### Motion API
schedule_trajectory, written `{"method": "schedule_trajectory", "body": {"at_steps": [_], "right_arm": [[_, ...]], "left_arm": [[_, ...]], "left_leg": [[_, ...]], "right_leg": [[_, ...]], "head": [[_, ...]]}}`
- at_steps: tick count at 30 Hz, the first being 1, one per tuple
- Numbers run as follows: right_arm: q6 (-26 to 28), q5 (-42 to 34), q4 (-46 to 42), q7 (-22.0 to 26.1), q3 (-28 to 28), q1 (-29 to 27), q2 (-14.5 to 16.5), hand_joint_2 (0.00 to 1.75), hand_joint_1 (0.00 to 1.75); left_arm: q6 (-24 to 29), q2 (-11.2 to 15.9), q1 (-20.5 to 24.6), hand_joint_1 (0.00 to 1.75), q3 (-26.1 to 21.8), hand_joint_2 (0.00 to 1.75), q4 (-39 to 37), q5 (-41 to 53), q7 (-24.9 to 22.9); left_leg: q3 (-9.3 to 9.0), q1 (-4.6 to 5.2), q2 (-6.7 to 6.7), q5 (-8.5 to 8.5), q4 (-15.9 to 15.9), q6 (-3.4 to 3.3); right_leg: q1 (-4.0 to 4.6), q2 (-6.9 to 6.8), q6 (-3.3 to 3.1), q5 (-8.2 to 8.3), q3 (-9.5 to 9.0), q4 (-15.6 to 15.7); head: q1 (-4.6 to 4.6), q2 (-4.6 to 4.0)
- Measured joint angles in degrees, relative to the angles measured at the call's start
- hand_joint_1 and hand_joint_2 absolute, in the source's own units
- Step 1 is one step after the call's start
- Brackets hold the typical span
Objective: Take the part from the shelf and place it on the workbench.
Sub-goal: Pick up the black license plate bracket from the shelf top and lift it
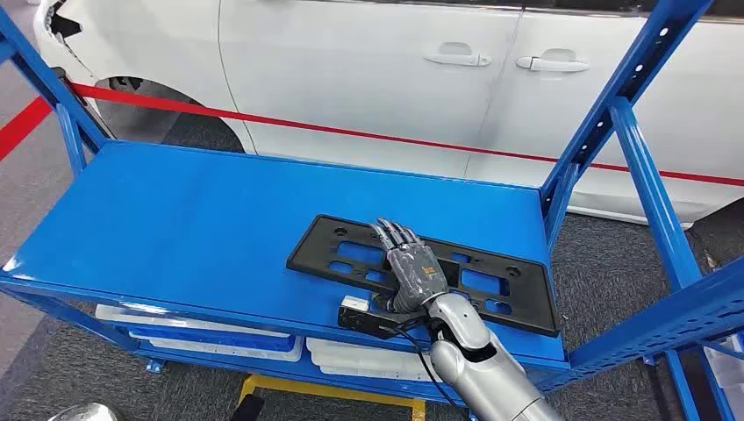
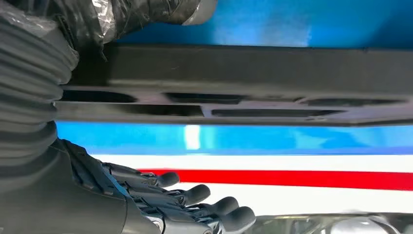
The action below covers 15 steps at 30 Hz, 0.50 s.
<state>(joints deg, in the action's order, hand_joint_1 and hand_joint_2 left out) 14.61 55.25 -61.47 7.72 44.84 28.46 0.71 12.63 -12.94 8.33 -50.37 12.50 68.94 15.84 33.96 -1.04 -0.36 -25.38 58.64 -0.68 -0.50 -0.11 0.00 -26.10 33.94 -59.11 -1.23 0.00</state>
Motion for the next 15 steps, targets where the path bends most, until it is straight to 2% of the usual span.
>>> {"method": "schedule_trajectory", "body": {"at_steps": [2,3,6,7,8,9,10,11,12,13,14,15], "right_arm": [[0.03,1.59,0.29,-1.08,0.19,0.29,-0.02,1.75,0.0],[0.04,2.96,0.59,-2.07,0.37,0.59,-0.04,1.75,0.0],[-0.03,6.45,1.84,-4.85,1.08,1.15,-0.13,1.75,0.0],[-0.05,7.39,2.26,-5.66,1.25,1.23,-0.15,1.75,0.0],[-0.09,8.26,2.62,-6.41,1.38,1.38,-0.17,1.75,0.0],[-0.16,9.08,2.92,-7.14,1.5,1.62,-0.19,1.75,0.03],[-0.31,9.8,3.17,-7.78,1.61,1.96,-0.19,1.75,0.06],[-0.52,10.47,3.42,-8.36,1.72,2.34,-0.19,1.75,0.3],[-0.71,11.02,3.67,-8.88,1.8,2.65,-0.17,1.75,0.68],[-0.89,11.49,3.92,-9.26,1.85,2.89,-0.14,1.75,1.05],[-0.98,11.85,4.15,-9.58,1.88,3.03,-0.12,1.75,1.45],[-1.03,12.23,4.39,-9.94,1.9,3.12,-0.09,1.75,1.64]], "left_arm": [[0.0,0.0,0.04,0.0,-0.01,0.0,0.0,-0.13,0.04],[0.0,0.0,0.08,0.0,-0.01,0.0,0.0,-0.24,0.07],[-0.02,0.01,0.02,0.0,-0.03,0.0,0.0,-0.48,0.1],[-0.02,0.02,-0.04,0.0,-0.04,0.0,0.0,-0.51,0.1],[-0.02,0.03,-0.08,0.0,-0.07,0.0,0.0,-0.54,0.1],[-0.02,0.04,-0.09,0.0,-0.08,0.0,0.0,-0.58,0.11],[-0.02,0.04,-0.09,0.0,-0.09,0.0,0.0,-0.64,0.14],[-0.02,0.03,-0.07,0.0,-0.1,0.0,0.0,-0.7,0.18],[-0.02,0.02,-0.06,0.0,-0.1,0.0,0.0,-0.79,0.23],[-0.02,0.01,-0.05,0.0,-0.11,0.0,0.0,-0.89,0.28],[-0.02,0.01,-0.06,0.0,-0.13,0.0,0.0,-0.99,0.32],[-0.02,0.01,-0.06,0.0,-0.15,0.0,0.0,-1.09,0.36]], "left_leg": [[-0.08,-0.11,0.03,0.22,-0.3,-0.44],[-0.09,-0.17,0.06,0.4,-0.51,-0.82],[0.07,-0.08,0.11,0.51,-0.57,-1.28],[0.1,-0.05,0.09,0.5,-0.53,-1.28],[0.1,-0.02,0.05,0.48,-0.48,-1.27],[0.06,0.0,0.01,0.45,-0.42,-1.25],[0.01,0.01,-0.03,0.4,-0.37,-1.19],[-0.01,0.11,-0.06,0.33,-0.3,-1.06],[0.01,0.19,-0.09,0.28,-0.25,-0.85],[0.04,0.26,-0.1,0.26,-0.23,-0.59],[0.06,0.31,-0.1,0.28,-0.3,-0.26],[0.0,0.33,-0.09,0.33,-0.41,0.08]], "right_leg": [[-0.15,0.02,0.28,-0.87,0.46,-1.12],[-0.24,0.03,0.53,-2.13,1.37,-3.08],[-0.3,0.04,0.95,-6.89,6.37,-13.35],[-0.29,0.04,0.97,-7.21,7.45,-15.43],[-0.28,0.04,0.89,-6.46,7.53,-15.46],[-0.26,0.04,0.7,-4.75,6.5,-13.23],[-0.22,0.04,0.4,-2.63,4.62,-9.34],[-0.06,0.04,0.06,-1.12,2.72,-5.39],[0.09,0.04,-0.25,-0.14,1.32,-2.34],[0.27,0.05,-0.49,0.17,0.58,-0.64],[0.45,0.06,-0.65,0.01,0.47,-0.21],[0.44,0.06,-0.88,0.17,0.48,-0.05]], "head": [[-0.02,0.0],[-0.02,0.0],[-0.02,0.0],[-0.02,0.0],[-0.02,0.0],[-0.02,0.0],[-0.03,0.0],[-0.02,0.0],[-0.02,0.0],[-0.01,0.0],[0.0,0.0],[0.01,0.0]]}}
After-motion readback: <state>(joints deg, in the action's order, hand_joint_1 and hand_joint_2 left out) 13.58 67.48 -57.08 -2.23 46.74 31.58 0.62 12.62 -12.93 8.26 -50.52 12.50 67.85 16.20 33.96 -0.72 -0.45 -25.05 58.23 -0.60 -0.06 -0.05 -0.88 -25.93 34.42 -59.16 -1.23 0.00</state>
